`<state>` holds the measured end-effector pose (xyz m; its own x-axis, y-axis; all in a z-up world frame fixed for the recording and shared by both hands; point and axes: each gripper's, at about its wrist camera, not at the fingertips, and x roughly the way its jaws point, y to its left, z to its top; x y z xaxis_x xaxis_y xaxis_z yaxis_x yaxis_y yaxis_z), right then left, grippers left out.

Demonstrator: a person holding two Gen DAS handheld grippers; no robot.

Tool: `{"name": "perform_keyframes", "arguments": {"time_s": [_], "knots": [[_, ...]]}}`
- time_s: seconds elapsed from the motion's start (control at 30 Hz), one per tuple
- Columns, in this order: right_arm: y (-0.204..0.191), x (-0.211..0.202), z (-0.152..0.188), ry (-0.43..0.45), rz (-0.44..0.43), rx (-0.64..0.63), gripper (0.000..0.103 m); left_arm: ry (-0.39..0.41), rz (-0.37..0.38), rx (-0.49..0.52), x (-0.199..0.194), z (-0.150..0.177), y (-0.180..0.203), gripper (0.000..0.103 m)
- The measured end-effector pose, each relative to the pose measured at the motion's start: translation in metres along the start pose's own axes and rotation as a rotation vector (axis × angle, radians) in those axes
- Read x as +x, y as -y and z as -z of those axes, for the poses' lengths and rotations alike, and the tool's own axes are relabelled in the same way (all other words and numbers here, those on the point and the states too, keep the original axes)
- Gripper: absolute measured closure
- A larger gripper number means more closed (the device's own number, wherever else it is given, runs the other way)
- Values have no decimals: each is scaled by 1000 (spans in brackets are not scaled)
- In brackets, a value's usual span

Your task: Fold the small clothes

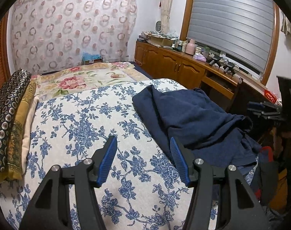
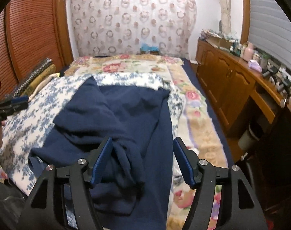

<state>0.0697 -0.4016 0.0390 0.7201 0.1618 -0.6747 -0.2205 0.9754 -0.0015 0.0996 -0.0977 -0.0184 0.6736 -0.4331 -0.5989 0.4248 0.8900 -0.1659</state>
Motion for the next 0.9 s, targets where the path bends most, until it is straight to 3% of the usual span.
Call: {"name": "perform_keyframes", "arguments": {"time_s": [0.3, 0.6, 0.9], "knots": [[-71, 37, -32, -25, -125, -174, 35, -5, -6, -5, 1, 4, -1, 46], [-143, 95, -40, -141, -264, -321, 35, -2, -9, -16, -3, 6, -6, 46], [-166, 133, -24, -250, -254, -428, 35, -9, -5, -29, -1, 10, -10, 46]]}}
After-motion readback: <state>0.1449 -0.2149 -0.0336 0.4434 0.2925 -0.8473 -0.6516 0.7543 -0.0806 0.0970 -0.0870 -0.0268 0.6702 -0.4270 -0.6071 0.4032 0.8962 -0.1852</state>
